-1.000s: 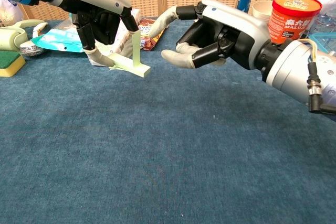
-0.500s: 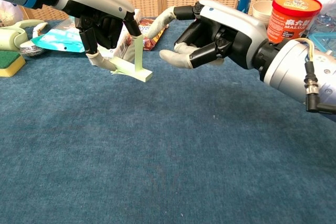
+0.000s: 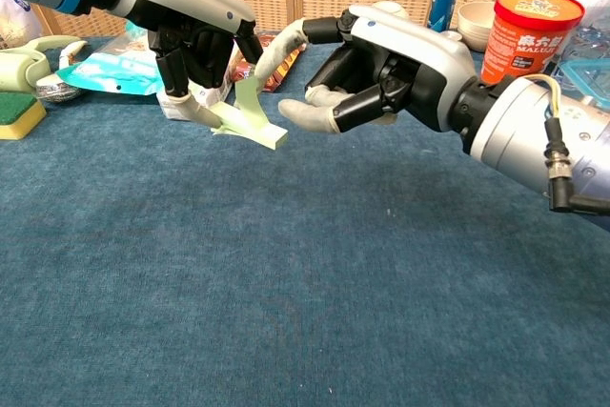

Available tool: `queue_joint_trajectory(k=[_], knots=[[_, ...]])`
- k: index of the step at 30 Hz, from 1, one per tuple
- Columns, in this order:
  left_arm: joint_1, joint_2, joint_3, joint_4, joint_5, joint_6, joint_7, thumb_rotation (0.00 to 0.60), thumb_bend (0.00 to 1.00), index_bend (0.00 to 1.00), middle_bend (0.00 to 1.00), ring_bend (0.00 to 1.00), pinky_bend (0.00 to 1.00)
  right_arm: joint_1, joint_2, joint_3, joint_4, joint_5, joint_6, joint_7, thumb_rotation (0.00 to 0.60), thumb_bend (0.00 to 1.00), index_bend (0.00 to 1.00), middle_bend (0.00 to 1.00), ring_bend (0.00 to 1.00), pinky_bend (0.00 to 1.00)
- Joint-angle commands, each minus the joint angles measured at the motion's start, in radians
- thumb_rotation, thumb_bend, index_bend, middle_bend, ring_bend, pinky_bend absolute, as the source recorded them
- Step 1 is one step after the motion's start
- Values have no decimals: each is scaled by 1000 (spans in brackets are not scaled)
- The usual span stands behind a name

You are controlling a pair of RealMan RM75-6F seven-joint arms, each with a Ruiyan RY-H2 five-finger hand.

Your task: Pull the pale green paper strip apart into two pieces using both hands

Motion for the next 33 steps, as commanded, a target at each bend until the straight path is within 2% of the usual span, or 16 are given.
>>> queue_joint_trajectory(k=[1,33], knots=[[0,1,0,-2,1,-1,-3,600,452,695,1000,1000,1000,0,0,0,1,2,0,-2,600,403,411,1000,1000,1000],[-6,8,25,-1,7,-1,-14,600,452,693,1000,1000,1000,3,16,13,1,23,-1,11,600,402,347,1000,1000,1000]])
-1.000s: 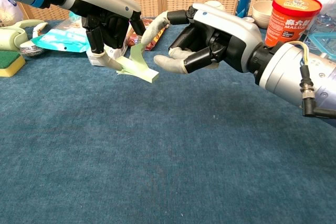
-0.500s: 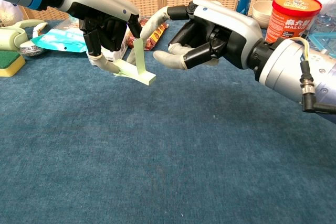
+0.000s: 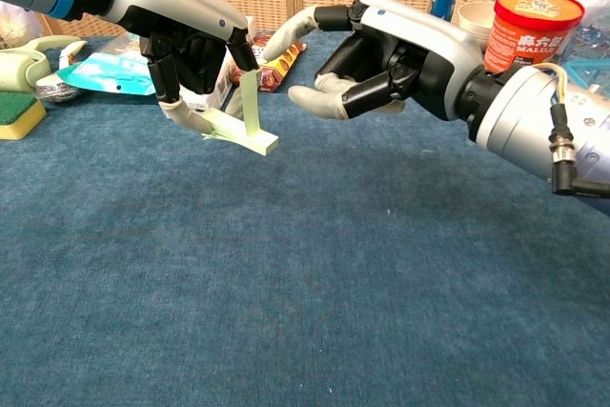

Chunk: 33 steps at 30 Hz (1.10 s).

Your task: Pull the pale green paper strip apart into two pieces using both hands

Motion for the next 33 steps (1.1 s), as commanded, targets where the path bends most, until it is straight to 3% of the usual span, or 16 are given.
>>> queue_joint_trajectory(k=[1,13,33], knots=[[0,-1,-1,-1,1,1,-1,600,452,693,1000,1000,1000,1,-1,-2,-1,-1,-3,1,600,403,347,1000,1000,1000],[-12,-9,-8,1,-1,1,-3,600,451,692,1000,1000,1000,15,-16,-7,-4,-6,-19,-16,600,403,351,1000,1000,1000],[-18,-3,-4,0,-4,0,-4,600,452,692,1000,1000,1000,6,-21,-15,2,-12,-3,-17,600,403,472,1000,1000,1000]])
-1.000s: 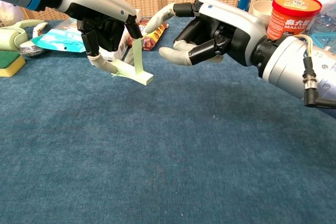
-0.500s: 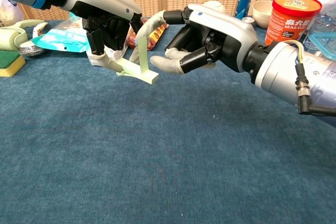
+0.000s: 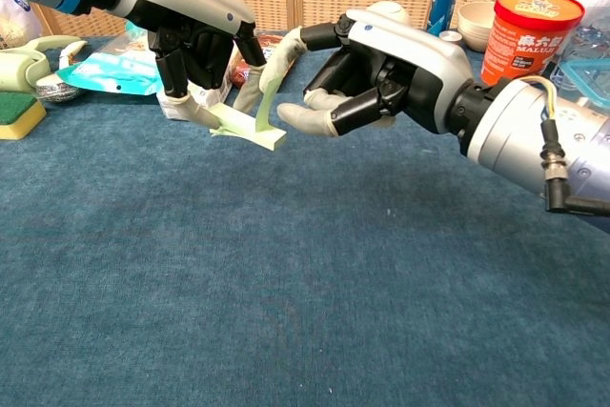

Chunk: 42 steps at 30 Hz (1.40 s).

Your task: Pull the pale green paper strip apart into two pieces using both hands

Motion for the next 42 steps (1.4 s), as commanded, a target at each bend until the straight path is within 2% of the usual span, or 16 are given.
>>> queue_joint_trajectory(k=[1,18,42], knots=[[-2,2,0,-4,2,-3,0,600,452,692,1000,1000,1000,1,-2,2,2,-1,2,-1,600,403,475,1000,1000,1000],[-7,6,5,-15,6,-7,3,600,452,690,1000,1000,1000,2,-15,10,15,-3,15,-5,600,403,554,1000,1000,1000],[-9,-2,6,-11,10,-5,0,600,452,688,1000,1000,1000,6,-29,14,29,6,11,-8,600,408,615,1000,1000,1000]])
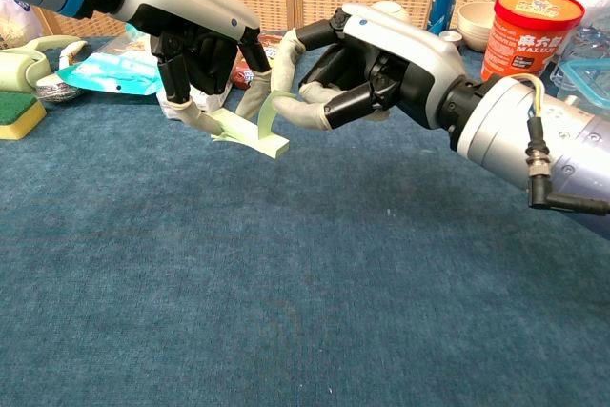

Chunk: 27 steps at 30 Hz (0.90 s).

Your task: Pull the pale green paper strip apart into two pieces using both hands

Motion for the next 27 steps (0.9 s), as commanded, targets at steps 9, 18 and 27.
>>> queue_joint_trajectory(k=[9,18,27], knots=[[3,1,1,1,3,2,-2,600,452,687,1000,1000,1000,0,-3,1,4,0,2,1,600,456,673,1000,1000,1000],[5,-2,3,4,7,5,-1,600,452,687,1000,1000,1000,-1,-2,0,6,0,3,8,600,465,728,1000,1000,1000],[11,-5,11,13,1,17,7,600,452,689,1000,1000,1000,-5,4,-4,6,-1,4,16,600,476,770,1000,1000,1000]])
